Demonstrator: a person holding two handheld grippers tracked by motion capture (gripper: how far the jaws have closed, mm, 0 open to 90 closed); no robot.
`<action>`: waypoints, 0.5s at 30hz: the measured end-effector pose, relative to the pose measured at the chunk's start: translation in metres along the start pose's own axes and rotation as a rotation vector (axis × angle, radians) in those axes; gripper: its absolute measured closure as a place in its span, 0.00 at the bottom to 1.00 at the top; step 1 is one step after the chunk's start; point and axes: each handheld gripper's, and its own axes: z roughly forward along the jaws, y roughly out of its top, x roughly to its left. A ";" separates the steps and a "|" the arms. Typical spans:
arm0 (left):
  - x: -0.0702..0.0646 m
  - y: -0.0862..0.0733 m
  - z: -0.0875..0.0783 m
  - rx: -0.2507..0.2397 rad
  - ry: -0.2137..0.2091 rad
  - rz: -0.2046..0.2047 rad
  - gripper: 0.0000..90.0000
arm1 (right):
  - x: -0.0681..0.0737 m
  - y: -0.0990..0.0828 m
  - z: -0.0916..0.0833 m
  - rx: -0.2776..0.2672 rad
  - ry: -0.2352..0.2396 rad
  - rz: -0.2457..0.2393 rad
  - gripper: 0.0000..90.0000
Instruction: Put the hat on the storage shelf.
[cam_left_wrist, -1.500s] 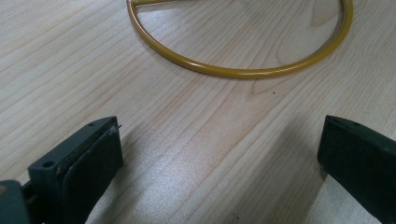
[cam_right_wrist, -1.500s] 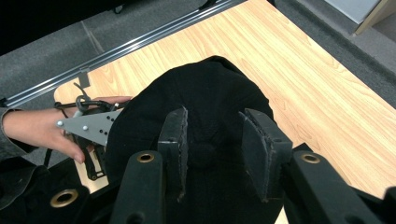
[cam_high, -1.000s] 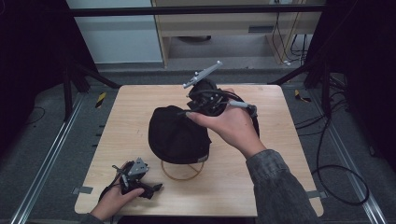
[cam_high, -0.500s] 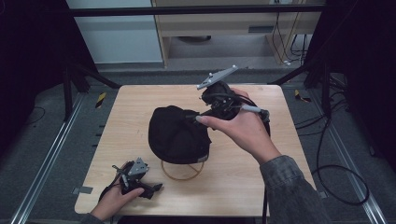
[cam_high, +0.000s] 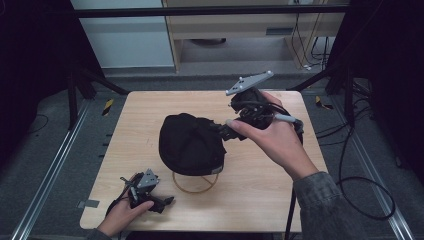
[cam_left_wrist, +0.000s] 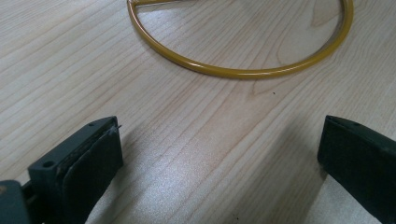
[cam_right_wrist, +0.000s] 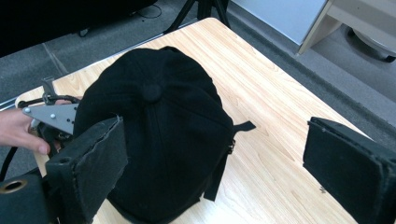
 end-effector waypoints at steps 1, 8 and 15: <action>0.000 0.000 0.000 0.000 0.000 0.000 0.00 | -0.001 -0.002 -0.002 0.000 -0.005 0.000 0.07; 0.000 0.000 0.000 0.000 0.000 0.000 0.00 | -0.008 -0.012 -0.013 -0.008 -0.026 0.014 0.06; 0.000 0.000 0.000 0.001 -0.001 0.001 0.00 | -0.015 -0.023 -0.023 -0.010 -0.054 0.028 0.06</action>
